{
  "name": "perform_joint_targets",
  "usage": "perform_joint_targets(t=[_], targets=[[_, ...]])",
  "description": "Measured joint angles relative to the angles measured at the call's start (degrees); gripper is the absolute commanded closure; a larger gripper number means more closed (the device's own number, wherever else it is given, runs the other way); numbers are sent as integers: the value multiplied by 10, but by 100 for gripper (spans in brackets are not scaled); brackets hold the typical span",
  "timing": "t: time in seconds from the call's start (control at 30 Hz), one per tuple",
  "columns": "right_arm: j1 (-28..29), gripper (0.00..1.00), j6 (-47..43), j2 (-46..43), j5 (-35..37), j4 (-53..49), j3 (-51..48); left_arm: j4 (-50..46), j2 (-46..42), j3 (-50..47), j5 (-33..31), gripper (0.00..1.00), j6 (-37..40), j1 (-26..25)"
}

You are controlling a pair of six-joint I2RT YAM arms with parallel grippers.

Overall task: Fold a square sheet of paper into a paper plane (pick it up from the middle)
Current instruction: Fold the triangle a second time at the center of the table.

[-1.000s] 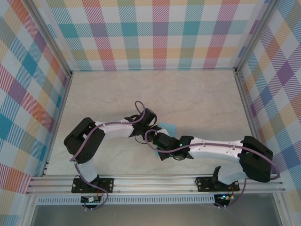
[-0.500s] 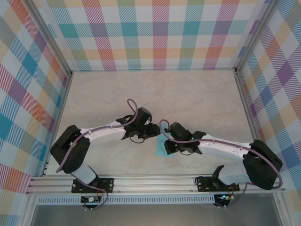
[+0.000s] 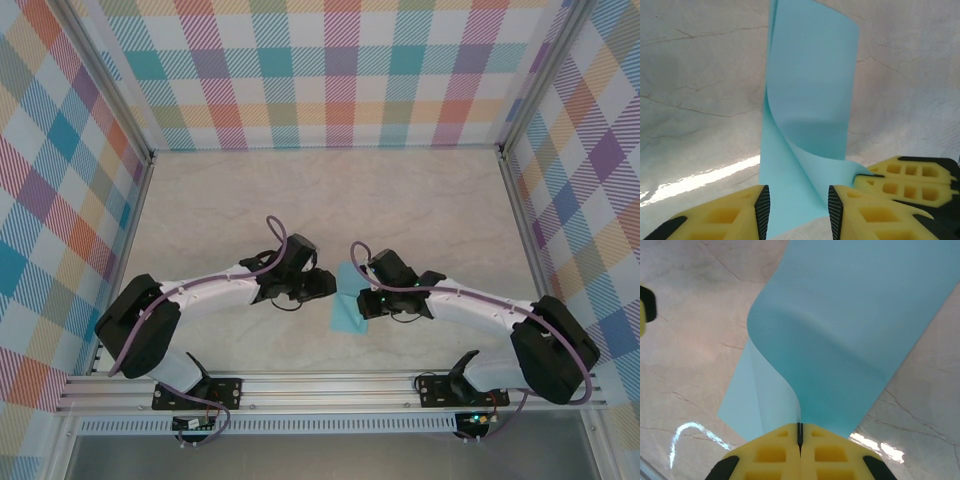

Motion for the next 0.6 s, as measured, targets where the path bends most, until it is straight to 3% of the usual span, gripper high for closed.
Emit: perform_joint_targets(t=[0.6], targets=[[-5, 93, -60, 62, 33, -23, 36, 18, 37, 0, 10, 64, 3, -38]])
